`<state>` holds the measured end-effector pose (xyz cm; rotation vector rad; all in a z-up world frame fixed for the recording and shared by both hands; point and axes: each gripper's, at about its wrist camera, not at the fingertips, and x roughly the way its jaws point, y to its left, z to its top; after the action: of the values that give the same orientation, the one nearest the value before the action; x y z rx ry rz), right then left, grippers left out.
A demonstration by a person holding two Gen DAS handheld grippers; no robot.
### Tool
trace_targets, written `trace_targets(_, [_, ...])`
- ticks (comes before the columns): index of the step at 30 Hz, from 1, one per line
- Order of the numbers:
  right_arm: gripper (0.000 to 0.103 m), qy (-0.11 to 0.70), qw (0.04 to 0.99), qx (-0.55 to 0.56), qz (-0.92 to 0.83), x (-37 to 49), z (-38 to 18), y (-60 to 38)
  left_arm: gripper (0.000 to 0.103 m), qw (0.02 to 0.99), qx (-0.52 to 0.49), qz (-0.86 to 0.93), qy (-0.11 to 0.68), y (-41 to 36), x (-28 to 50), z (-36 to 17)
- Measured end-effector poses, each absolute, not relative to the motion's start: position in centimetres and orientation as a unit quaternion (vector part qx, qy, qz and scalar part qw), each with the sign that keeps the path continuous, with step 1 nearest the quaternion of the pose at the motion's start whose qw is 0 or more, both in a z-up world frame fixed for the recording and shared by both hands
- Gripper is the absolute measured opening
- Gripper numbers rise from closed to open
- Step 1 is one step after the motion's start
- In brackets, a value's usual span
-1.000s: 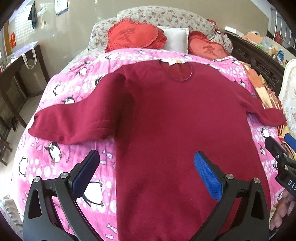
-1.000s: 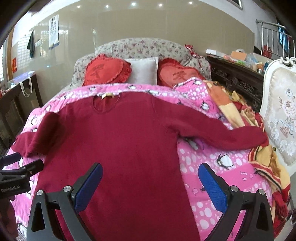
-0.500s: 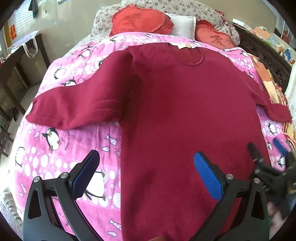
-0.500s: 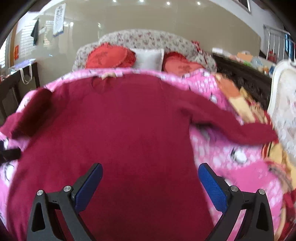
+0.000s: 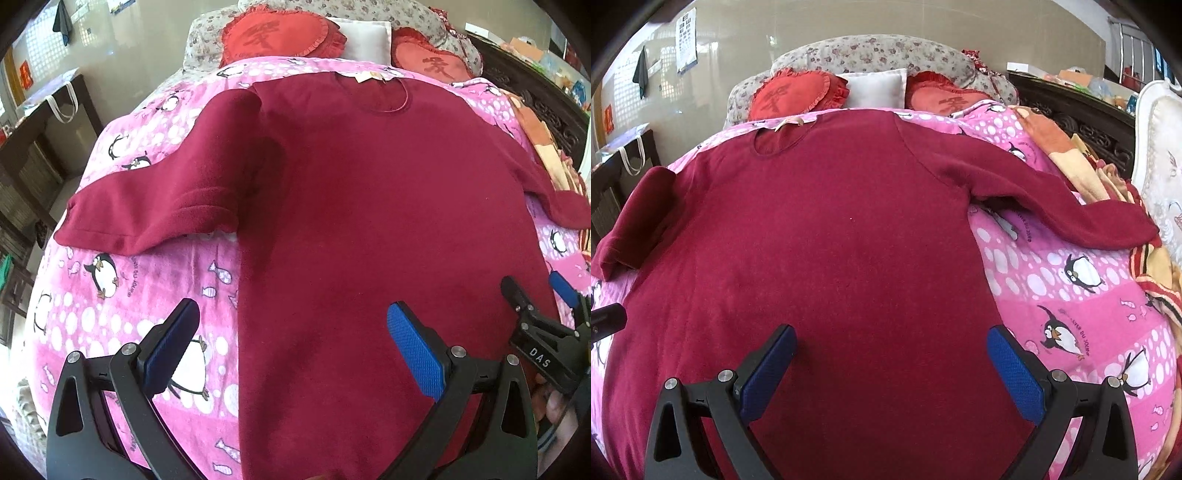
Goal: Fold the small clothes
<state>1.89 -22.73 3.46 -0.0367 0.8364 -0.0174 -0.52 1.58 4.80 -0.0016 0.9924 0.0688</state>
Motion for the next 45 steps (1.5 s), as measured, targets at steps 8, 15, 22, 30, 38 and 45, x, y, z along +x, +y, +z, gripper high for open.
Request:
trace_targets(8, [0.102,0.408,0.913,-0.027,-0.013,2.0,3.3,-22.7,0.102,0.881,0.01,0.034,0.472,1.7,-0.4,5.2])
trace_targets(15, [0.102,0.408,0.912,-0.035,-0.018,2.0,3.3,-22.6,0.102,0.883,0.0,0.024,0.469,2.6,-0.4,5.1])
trace_targets(22, [0.102,0.409,0.911,-0.05,-0.026,2.1,3.2,-22.2,0.102,0.893,-0.051,0.036,0.446,8.9,-0.8,5.5])
trace_targets(30, [0.102,0.412,0.909,-0.053,-0.027,2.1,3.1,-22.1,0.091,0.914,-0.081,0.109,0.382,20.9,-2.6,7.4])
trace_targets(38, [0.102,0.414,0.909,-0.044,-0.022,2.2,3.0,-22.1,0.083,0.874,-0.285,0.081,0.384,32.9,-0.9,4.2])
trace_targets(45, [0.102,0.416,0.908,-0.041,-0.02,2.3,2.9,-22.1,0.083,0.843,-0.38,0.031,0.38,34.6,2.2,1.6])
